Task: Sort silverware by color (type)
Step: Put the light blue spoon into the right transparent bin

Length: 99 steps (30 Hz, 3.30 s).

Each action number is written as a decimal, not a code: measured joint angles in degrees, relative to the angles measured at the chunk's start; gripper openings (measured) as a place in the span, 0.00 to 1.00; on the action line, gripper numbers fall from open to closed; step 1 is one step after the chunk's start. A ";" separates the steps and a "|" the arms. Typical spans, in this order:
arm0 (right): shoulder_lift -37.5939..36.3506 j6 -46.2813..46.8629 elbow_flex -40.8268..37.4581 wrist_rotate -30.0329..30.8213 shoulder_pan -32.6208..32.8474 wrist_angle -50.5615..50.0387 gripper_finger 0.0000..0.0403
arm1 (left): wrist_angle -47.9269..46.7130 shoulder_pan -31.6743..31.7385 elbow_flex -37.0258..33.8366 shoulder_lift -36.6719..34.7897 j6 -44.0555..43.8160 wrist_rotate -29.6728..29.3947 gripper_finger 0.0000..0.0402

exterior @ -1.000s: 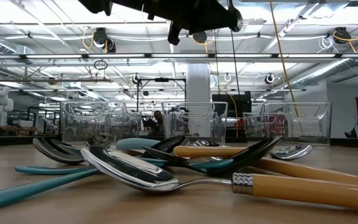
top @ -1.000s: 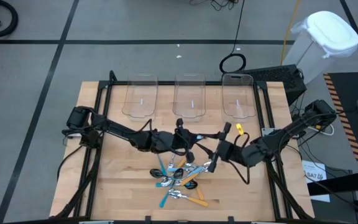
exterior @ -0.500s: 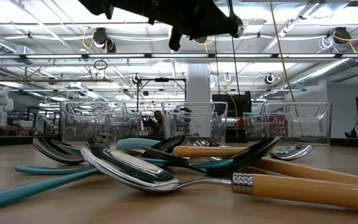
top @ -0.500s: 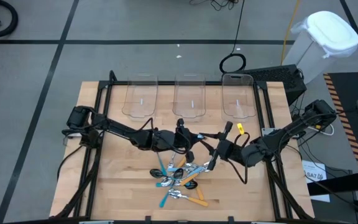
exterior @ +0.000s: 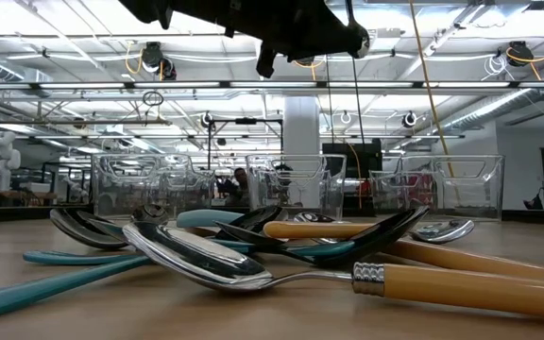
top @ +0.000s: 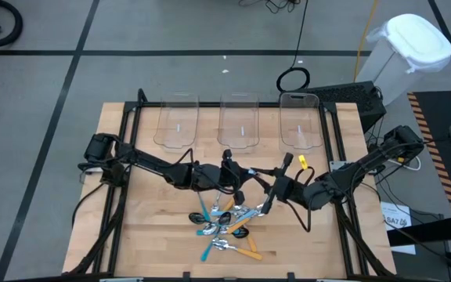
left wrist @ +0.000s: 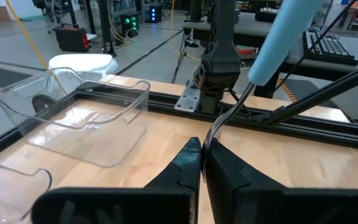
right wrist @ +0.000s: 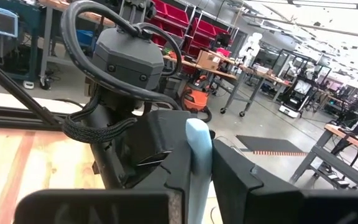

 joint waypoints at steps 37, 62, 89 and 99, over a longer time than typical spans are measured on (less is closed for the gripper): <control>-7.66 -2.72 -0.07 2.90 -0.99 -4.89 0.10 | -2.26 -0.72 0.11 -1.74 3.61 -0.64 0.46; -21.13 -0.62 -0.07 2.27 -12.10 -20.35 0.10 | -4.99 -1.42 0.09 -2.52 2.91 -0.38 0.46; -25.51 10.91 -0.07 -16.56 -37.98 -37.25 0.10 | -4.94 -1.44 0.07 -2.47 2.05 -0.38 0.46; -24.95 12.85 -0.04 -23.24 -46.71 -40.34 0.10 | -4.95 -1.46 0.07 -2.46 1.91 0.05 0.46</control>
